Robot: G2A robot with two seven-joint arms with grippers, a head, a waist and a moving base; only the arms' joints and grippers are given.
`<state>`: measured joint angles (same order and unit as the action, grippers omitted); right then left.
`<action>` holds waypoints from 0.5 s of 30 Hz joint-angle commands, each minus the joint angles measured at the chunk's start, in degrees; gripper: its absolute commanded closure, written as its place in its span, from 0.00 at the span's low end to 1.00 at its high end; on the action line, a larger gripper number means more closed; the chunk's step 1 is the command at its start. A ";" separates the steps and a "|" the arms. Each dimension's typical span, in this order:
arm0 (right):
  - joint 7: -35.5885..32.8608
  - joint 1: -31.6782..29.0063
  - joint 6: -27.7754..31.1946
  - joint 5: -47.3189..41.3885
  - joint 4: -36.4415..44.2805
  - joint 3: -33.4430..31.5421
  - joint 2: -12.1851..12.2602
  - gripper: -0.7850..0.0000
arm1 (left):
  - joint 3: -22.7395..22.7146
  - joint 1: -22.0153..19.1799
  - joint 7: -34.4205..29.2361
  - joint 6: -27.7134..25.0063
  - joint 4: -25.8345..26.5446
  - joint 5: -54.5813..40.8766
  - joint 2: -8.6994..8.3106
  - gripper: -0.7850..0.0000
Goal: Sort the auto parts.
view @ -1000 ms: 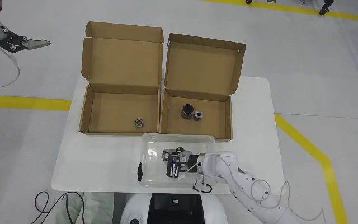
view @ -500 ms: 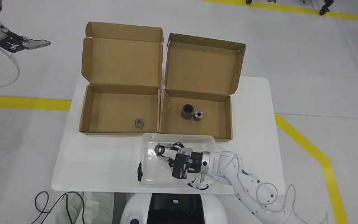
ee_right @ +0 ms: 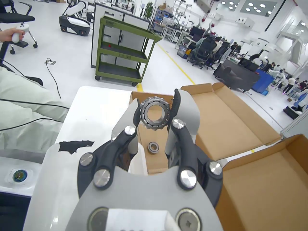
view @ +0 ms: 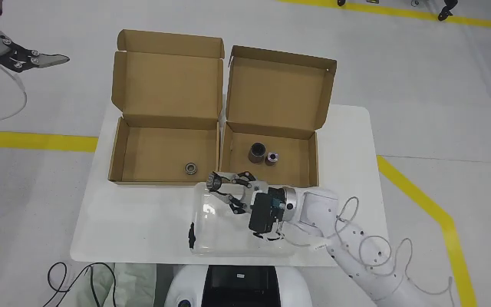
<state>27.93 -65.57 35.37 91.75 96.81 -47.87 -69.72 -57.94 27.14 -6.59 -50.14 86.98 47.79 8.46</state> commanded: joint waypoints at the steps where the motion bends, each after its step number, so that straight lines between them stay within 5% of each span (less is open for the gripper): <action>1: 0.72 0.41 -0.28 -0.21 0.44 -0.26 -0.05 1.00 | 0.00 0.00 0.00 0.00 0.00 0.00 0.00 0.00; 15: -3.52 3.85 -2.00 -1.40 7.51 -1.52 -0.70 1.00 | 0.00 0.00 0.00 0.00 0.00 0.00 0.00 0.00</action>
<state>24.91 -61.97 33.32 90.47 103.90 -49.30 -70.40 -57.94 27.14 -6.59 -50.14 86.98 47.79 8.46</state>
